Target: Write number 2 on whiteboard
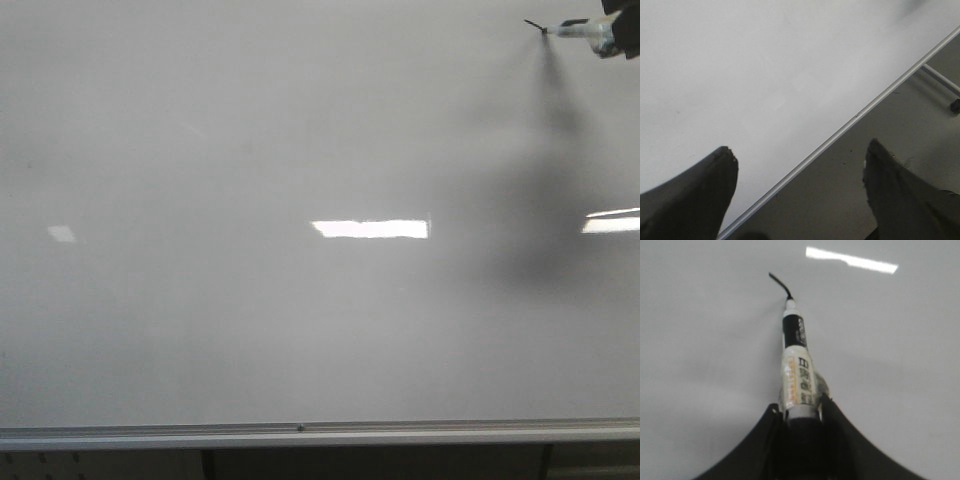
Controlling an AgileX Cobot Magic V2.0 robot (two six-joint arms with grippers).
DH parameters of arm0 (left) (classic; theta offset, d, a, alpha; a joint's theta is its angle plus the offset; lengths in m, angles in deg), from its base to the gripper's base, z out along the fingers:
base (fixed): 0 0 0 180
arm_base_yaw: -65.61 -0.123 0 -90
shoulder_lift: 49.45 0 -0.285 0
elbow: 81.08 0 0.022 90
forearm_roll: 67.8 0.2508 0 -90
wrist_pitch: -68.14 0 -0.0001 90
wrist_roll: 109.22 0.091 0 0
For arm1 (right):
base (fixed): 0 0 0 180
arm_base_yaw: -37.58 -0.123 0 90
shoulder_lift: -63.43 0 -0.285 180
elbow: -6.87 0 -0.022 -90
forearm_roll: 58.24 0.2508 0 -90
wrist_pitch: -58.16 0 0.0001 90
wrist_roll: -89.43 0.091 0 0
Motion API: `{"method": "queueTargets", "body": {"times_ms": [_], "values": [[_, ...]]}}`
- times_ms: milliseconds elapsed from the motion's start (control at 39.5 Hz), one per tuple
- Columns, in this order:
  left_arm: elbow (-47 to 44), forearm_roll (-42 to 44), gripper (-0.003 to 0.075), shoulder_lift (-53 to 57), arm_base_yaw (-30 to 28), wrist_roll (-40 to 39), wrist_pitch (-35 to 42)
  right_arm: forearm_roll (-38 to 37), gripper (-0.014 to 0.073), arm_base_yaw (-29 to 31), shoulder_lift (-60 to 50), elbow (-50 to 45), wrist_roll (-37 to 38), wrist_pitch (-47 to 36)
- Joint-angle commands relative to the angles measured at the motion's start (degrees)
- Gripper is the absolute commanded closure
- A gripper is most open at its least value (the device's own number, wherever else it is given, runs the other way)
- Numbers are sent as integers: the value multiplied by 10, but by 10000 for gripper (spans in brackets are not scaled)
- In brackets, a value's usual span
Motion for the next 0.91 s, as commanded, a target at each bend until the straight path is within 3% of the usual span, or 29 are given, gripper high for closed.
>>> {"method": "queueTargets", "body": {"times_ms": [0,278,633,886], "values": [[15,-16,207,3,-2,-5,33,1,543,-3,9,19,-7,18],[15,-16,207,3,-2,-5,33,7,543,-59,60,27,-7,14],[15,-16,207,3,-2,-5,33,7,543,53,60,28,-7,56],[15,-16,207,3,-2,-3,36,8,543,27,22,50,-7,130]]}}
